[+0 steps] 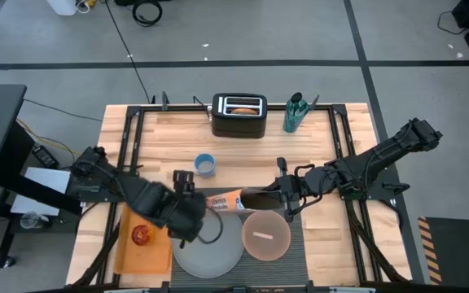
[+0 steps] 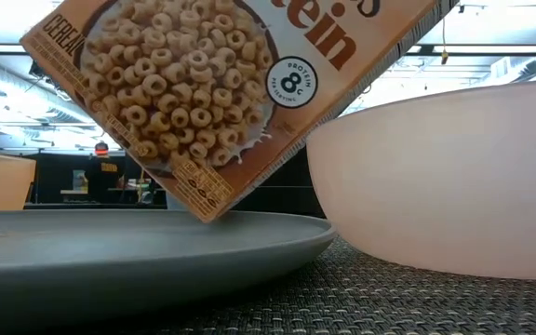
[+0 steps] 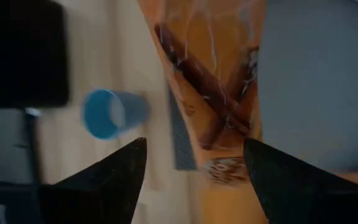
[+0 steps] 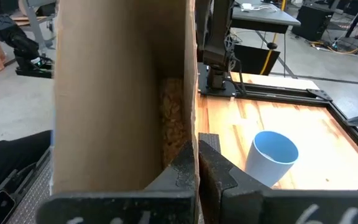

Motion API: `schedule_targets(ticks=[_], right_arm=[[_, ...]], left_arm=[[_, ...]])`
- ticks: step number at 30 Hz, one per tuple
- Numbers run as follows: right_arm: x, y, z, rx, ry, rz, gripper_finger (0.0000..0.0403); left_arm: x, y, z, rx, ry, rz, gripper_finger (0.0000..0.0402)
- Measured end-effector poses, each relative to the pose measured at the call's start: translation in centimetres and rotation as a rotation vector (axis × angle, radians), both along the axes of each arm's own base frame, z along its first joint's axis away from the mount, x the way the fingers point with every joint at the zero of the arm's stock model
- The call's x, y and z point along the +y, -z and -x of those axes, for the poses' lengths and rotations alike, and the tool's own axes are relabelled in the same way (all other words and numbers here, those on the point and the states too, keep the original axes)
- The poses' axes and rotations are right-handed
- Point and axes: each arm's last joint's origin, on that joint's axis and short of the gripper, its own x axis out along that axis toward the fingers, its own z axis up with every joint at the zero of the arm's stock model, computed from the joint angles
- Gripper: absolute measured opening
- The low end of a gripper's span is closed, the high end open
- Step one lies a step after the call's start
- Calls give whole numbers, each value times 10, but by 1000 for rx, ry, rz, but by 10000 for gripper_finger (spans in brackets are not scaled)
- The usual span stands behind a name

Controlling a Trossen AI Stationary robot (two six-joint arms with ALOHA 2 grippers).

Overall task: Arrange a breakfast setting
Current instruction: Pour the cereal from the cereal box into the light orange bowl

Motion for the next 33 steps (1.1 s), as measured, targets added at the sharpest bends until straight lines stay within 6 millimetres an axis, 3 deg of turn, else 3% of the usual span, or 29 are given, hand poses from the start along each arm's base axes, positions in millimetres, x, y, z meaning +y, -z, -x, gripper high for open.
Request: schedule_targets(ticks=[3, 6, 13, 16, 19, 23, 33], right_arm=[[0, 0, 0, -1, 0, -1, 5], [0, 0, 0, -4, -1, 1, 5], [-2, -1, -1, -14, 13, -11, 5], [-3, -1, -2, -13, 23, -22, 5], [-5, -1, -2, -13, 34, -23, 5], [-9, -1, -4, -14, 51, -37, 5], [-11, -1, -4, -16, 60, -41, 5]], left_arm=[[-9, -3, 18, -85, 14, -71, 274], [-14, 11, 43, -136, -11, -104, 265], [-5, 42, 103, -363, -78, 40, 252], [0, 67, 122, -435, -133, 117, 253], [-3, 96, 127, -452, -124, 149, 259], [-4, 118, 124, -481, -133, 175, 270], [-1, 130, 114, -419, -130, 259, 322]])
